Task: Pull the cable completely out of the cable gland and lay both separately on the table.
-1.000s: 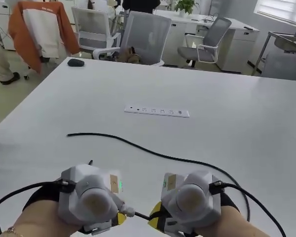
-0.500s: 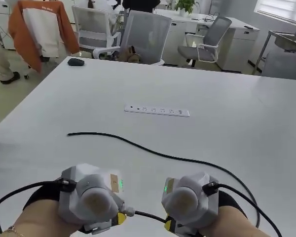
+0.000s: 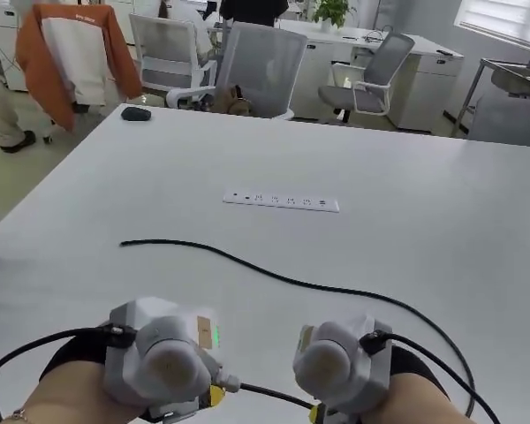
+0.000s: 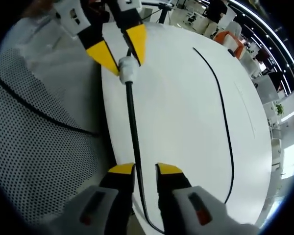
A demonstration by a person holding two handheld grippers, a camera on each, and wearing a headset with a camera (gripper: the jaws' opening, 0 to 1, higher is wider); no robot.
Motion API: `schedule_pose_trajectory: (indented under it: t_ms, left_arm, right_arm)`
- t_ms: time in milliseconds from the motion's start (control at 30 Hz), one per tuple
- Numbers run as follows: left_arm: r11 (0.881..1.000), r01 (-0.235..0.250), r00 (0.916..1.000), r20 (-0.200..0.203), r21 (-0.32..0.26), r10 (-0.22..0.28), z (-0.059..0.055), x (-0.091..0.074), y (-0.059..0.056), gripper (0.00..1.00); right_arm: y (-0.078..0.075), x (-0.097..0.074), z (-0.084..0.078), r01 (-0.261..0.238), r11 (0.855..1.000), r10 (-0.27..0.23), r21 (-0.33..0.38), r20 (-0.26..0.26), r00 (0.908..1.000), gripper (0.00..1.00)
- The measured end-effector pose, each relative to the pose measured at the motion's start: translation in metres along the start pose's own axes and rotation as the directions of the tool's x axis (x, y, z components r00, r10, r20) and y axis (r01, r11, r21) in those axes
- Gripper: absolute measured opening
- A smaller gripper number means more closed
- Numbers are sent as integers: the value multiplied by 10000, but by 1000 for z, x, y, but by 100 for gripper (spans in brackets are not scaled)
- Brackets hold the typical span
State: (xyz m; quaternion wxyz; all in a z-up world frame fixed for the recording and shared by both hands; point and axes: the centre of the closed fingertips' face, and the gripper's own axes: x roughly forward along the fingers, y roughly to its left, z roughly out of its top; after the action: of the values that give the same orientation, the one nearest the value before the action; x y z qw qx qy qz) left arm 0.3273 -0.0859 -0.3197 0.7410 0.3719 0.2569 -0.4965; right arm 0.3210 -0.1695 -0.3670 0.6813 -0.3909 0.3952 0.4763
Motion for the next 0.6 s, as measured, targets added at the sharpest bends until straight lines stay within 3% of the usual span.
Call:
schedule_pose_trajectory:
  t_ms: [67, 100, 133, 233, 333, 500, 600]
  left_arm:
    - [10000, 27, 10000, -31, 14, -27, 0, 1, -1, 17]
    - [10000, 38, 10000, -34, 26, -38, 0, 1, -1, 17]
    - [10000, 48, 10000, -12, 5, -48, 0, 1, -1, 17]
    - [10000, 29, 10000, -2, 0, -29, 0, 1, 0, 17]
    - [10000, 38, 10000, 23, -1, -38, 1, 1, -1, 17]
    - [10000, 74, 9998, 208, 57, -75, 5, 1, -2, 17]
    - [9999, 102, 9997, 241, 109, -105, 6, 2, -2, 17]
  right_arm:
    - [0, -5, 23, 79, 9998, -58, -196, 1070, 9942, 16]
    - [1, -7, 30, 11, 9998, 13, -179, 1361, 9907, 16]
    - [4, -11, 41, -59, 9996, 112, -288, 1897, 9818, 16]
    - [10, -16, 55, -347, 9986, 438, -396, 2608, 9644, 15]
    - [11, -19, 60, -276, 9981, 419, -549, 2792, 9593, 14]
    - [9, -25, 72, -226, 9987, 365, -452, 3356, 9413, 13]
    - [10, -25, 73, -295, 9989, 404, -368, 3446, 9379, 12]
